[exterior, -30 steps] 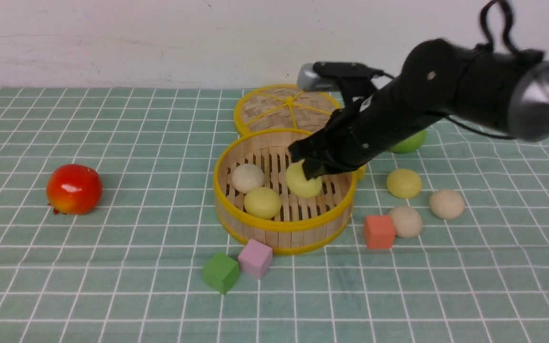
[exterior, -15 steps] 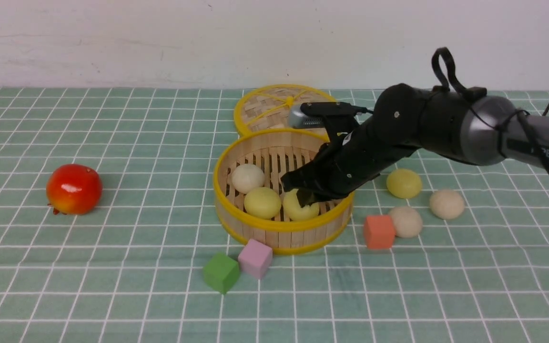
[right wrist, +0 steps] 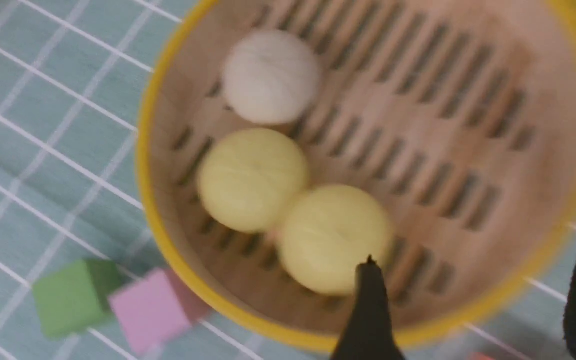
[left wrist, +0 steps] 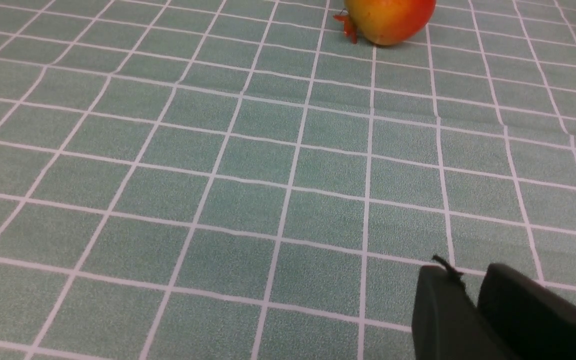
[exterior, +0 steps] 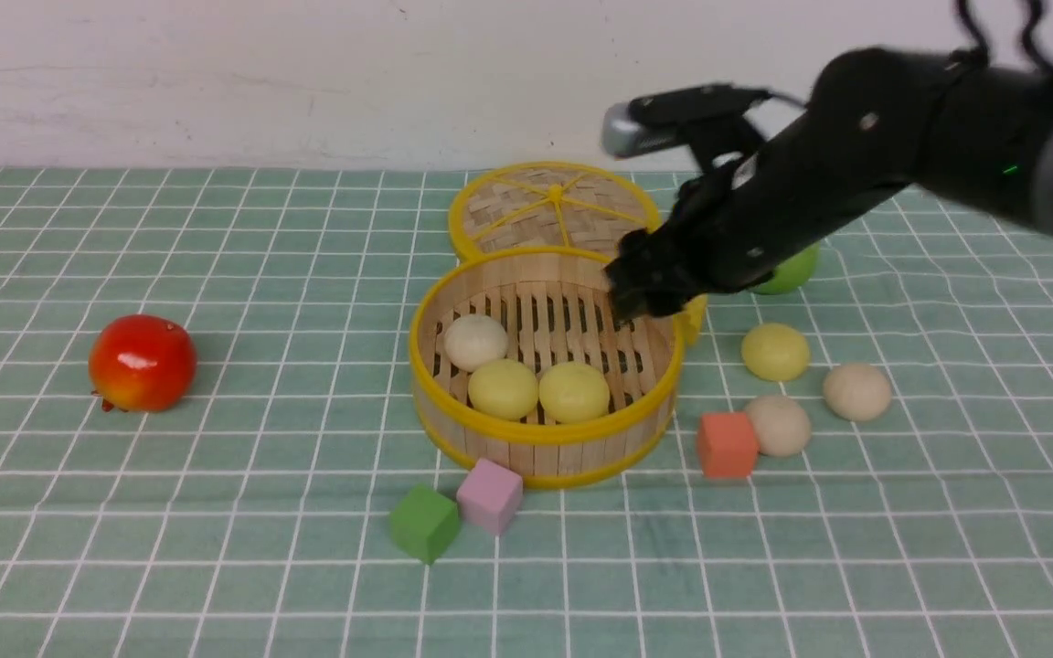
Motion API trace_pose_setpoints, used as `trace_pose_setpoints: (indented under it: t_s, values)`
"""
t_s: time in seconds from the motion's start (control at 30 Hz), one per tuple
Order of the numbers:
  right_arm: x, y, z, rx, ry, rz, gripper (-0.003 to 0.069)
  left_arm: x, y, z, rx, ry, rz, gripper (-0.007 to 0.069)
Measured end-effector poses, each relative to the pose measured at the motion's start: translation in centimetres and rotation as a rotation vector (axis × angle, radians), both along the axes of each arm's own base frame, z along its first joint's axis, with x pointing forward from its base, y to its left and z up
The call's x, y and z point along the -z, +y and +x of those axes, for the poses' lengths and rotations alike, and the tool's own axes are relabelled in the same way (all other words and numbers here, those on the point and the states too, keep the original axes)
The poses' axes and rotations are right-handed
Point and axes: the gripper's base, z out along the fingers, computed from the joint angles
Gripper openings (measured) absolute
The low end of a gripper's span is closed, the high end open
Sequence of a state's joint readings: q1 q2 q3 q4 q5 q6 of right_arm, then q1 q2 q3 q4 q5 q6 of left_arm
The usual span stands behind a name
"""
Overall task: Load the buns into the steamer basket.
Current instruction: Use the right arm to grab a steamed stuffed bun
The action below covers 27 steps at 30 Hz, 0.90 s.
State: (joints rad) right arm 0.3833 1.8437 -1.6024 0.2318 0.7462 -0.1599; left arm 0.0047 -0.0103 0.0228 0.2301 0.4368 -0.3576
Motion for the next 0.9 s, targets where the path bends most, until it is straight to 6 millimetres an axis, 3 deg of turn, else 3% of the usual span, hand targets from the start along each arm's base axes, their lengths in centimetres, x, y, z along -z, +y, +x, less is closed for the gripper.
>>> trace_pose_setpoints:
  t_s: [0.03, 0.1, 0.23, 0.33, 0.5, 0.67, 0.9]
  values:
    - [-0.2, -0.4, 0.0, 0.004, 0.0, -0.008, 0.0498, 0.0, 0.0, 0.0, 0.0, 0.0, 0.0, 0.0111]
    - [-1.2, -3.3, -0.1, 0.063, 0.024, -0.045, 0.0496, 0.0, 0.0, 0.0, 0.0, 0.0, 0.0, 0.0111]
    - [-1.2, -6.5, 0.5, 0.175, 0.071, -0.048, 0.0477, 0.0, 0.0, 0.0, 0.0, 0.0, 0.0, 0.0112]
    - [-0.3, -9.9, 1.5, 0.276, 0.11, -0.049, 0.043, 0.0, 0.0, 0.0, 0.0, 0.0, 0.0, 0.0113]
    - [1.8, -12.6, 2.8, 0.348, 0.159, -0.053, 0.036, 0.0, 0.0, 0.0, 0.0, 0.0, 0.0, 0.012]
    - [4.8, -13.3, 4.2, 0.39, 0.208, -0.039, 0.0314, 0.0, 0.0, 0.0, 0.0, 0.0, 0.0, 0.0125]
    - [8.6, -13.2, 5.6, 0.401, 0.253, -0.047, 0.0307, 0.0, 0.0, 0.0, 0.0, 0.0, 0.0, 0.0129]
